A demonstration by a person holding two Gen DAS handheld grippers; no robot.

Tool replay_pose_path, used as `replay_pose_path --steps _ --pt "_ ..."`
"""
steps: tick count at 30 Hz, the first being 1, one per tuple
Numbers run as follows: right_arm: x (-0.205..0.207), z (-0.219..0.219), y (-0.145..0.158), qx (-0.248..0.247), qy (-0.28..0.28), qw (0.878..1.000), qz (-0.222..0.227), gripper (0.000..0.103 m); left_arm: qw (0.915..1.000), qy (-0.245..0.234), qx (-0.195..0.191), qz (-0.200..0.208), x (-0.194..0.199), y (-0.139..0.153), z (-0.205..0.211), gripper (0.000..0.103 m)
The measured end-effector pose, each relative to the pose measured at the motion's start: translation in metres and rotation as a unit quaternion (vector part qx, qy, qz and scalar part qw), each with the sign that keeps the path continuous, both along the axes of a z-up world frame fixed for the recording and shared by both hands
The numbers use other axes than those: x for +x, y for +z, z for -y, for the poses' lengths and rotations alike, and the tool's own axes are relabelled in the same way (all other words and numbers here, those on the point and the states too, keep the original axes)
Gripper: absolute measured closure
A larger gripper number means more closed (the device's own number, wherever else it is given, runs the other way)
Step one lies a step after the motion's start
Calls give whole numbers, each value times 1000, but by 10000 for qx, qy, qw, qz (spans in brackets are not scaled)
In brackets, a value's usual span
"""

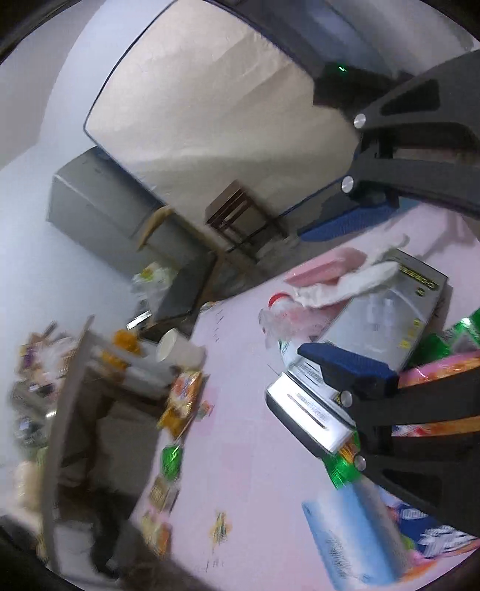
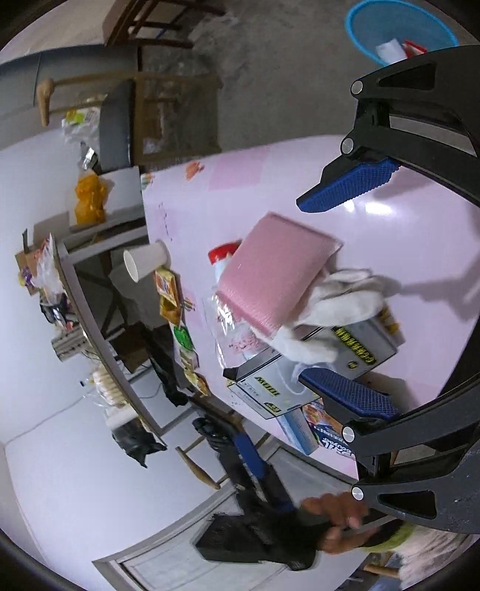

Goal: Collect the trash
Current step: 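Grasp the clear plastic bag with the left tool while the right tool grasps the pink scrubber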

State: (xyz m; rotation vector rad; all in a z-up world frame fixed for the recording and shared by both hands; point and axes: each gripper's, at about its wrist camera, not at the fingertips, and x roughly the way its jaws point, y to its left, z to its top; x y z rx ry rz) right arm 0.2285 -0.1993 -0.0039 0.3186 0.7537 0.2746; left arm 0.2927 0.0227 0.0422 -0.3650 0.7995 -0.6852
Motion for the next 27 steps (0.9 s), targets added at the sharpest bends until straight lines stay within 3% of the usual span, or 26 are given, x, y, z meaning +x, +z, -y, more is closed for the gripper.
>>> replay_pose_path --steps 2,6,13,19,24,27 --pt "8 -7 -1 -156 32 9999 25 21 9998 -37 84 -199 22 1 6 49" --pt "21 -19 -4 -433 107 9990 53 21 9967 -340 669 -320 65 -1 34 49" --pt "39 -37 -14 -831 225 9963 12 21 9817 -645 1495 -982 109 -33 67 52" --pt "58 -45 -31 -1052 265 9940 -169 27 9756 -850 1610 -1224 110 -44 76 65" --pt "65 -45 -41 -980 286 9944 -280 40 9743 -889 1598 -1319 112 -49 76 83" --pt "63 -42 -40 -841 224 9959 -263 43 9752 -905 1511 -1342 112 -50 74 88"
